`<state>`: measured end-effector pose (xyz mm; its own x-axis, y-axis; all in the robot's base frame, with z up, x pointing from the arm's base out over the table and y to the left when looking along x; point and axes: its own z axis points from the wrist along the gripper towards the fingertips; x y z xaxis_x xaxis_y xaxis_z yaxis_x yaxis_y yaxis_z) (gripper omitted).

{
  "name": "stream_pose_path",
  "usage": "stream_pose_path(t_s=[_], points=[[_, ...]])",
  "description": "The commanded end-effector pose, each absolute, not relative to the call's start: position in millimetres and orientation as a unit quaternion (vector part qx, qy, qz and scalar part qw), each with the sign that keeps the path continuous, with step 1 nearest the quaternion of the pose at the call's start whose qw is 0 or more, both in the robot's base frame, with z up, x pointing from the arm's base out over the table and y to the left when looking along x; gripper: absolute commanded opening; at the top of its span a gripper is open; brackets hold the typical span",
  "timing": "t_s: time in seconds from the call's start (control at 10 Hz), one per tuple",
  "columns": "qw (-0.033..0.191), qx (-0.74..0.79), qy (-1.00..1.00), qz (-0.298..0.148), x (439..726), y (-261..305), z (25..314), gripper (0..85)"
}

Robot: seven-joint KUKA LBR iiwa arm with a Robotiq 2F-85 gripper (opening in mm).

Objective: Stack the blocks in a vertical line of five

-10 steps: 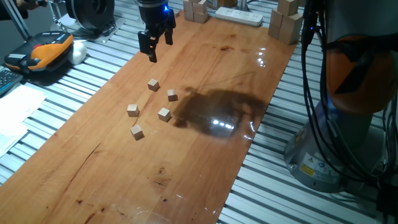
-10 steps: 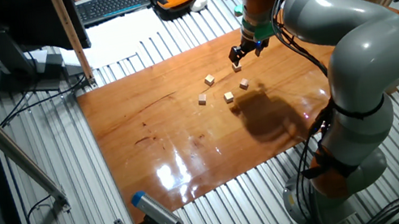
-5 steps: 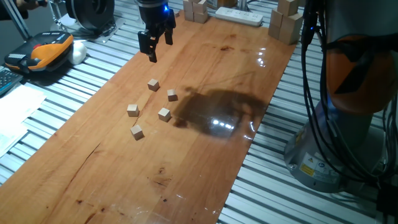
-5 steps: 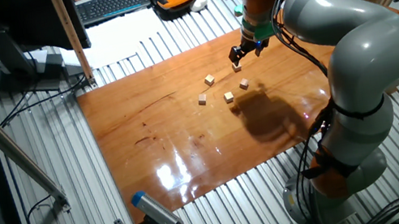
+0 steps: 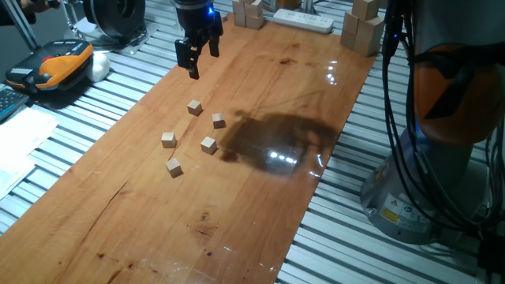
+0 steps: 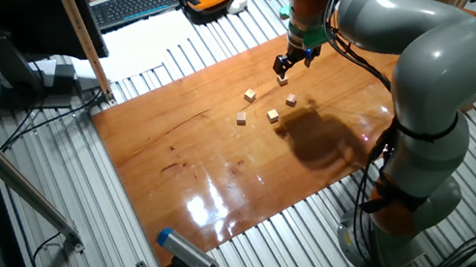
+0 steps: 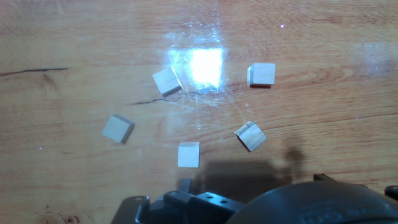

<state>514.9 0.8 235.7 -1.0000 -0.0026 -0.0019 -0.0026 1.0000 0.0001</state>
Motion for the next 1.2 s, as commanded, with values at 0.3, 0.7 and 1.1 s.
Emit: stream_pose_path(t_s=[0.3, 0.7, 1.1], points=[[-0.058, 0.032, 0.998, -0.002, 515.0, 0.3, 238.2, 0.0], [-0.056, 0.032, 0.998, -0.002, 515.0, 0.3, 237.4, 0.0], [-0.052, 0.031, 0.998, -0.004, 515.2, 0.2, 236.8, 0.0]])
